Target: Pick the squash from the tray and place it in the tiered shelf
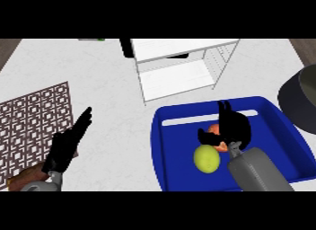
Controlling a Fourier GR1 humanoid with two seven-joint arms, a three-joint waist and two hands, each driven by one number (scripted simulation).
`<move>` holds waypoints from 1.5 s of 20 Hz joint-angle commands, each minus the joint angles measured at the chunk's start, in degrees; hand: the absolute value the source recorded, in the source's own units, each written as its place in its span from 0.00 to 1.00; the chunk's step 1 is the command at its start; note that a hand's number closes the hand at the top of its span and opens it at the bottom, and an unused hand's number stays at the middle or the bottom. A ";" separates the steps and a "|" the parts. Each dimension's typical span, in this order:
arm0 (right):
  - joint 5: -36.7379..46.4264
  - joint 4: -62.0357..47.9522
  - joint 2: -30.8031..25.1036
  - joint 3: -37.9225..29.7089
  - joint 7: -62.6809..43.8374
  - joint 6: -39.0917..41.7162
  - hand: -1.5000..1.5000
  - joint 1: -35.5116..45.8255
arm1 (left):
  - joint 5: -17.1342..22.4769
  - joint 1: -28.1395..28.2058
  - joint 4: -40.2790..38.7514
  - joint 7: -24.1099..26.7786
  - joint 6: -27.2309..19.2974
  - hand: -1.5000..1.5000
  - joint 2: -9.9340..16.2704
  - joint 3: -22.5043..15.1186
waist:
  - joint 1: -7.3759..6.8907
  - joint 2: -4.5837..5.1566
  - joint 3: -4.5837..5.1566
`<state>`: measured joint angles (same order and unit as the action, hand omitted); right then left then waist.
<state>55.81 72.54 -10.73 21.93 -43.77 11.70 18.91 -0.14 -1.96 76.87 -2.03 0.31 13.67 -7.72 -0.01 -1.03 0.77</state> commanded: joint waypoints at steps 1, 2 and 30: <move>4.00 -0.30 2.02 2.28 -0.66 -1.54 1.00 -1.52 | -0.63 4.17 1.42 2.23 0.91 0.50 0.04 0.03 | -0.27 0.98 -0.77; 3.68 -0.28 -0.18 0.25 0.69 0.60 1.00 -0.01 | -2.39 -0.25 -0.22 0.40 -1.83 0.50 -2.59 -0.35 | -0.07 1.01 -0.77; -13.54 42.14 -5.78 -23.29 -1.36 10.58 1.00 13.91 | -0.49 2.37 5.43 -3.28 3.82 0.50 0.07 3.37 | -0.72 0.93 -0.76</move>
<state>43.98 116.62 -17.29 2.19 -42.40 21.29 24.96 -1.29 -1.53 78.18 -3.01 3.23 13.10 -4.52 -0.11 -0.13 0.04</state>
